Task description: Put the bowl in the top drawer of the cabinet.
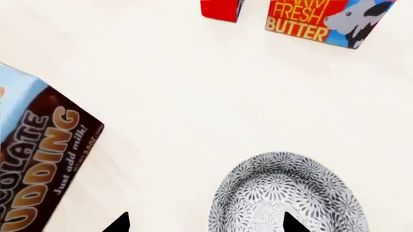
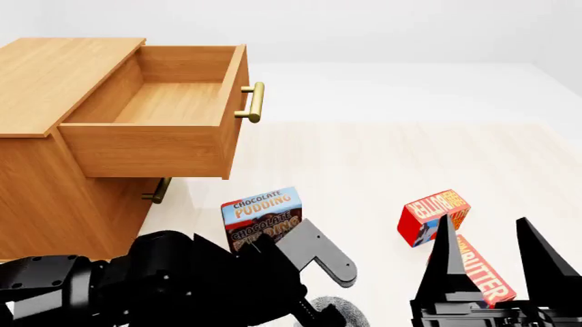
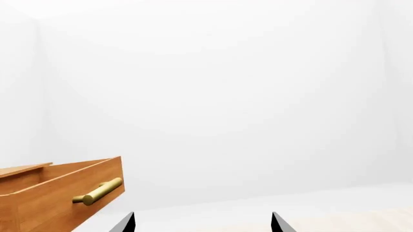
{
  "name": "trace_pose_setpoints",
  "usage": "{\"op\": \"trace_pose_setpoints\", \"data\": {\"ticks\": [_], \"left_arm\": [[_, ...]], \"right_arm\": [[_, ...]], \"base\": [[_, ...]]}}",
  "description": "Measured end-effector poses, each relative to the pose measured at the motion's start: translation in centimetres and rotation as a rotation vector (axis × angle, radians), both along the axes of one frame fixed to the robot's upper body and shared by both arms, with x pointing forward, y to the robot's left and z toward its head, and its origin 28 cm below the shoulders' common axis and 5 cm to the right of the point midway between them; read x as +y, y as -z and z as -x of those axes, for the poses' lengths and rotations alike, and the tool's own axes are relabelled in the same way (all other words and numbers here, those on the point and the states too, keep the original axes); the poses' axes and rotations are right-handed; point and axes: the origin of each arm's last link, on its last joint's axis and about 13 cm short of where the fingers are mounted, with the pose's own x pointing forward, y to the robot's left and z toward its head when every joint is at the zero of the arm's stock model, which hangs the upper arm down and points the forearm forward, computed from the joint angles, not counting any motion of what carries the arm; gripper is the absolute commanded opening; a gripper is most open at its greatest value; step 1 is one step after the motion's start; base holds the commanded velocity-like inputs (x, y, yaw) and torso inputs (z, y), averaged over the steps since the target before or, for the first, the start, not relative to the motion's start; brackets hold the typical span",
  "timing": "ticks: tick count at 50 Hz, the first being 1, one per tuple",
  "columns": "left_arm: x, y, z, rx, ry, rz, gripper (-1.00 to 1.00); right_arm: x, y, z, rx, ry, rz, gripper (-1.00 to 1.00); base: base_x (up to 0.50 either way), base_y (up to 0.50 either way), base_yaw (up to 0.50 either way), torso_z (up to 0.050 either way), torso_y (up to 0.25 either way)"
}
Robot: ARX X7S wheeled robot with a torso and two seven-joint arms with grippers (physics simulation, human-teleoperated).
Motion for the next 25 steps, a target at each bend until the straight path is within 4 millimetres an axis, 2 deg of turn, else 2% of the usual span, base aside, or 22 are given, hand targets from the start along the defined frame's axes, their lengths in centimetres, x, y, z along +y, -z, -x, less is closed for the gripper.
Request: {"op": "trace_pose_setpoints", "data": {"ticks": [25], "left_arm": [[-0.24, 0.19, -0.97, 0.066, 0.064, -0.115, 1.0]], "right_arm": [[-0.15, 0.11, -0.02, 0.001, 0.0, -0.01, 1.0]], "base": [[0.0, 0.0, 0.0, 0.0, 0.0]]}}
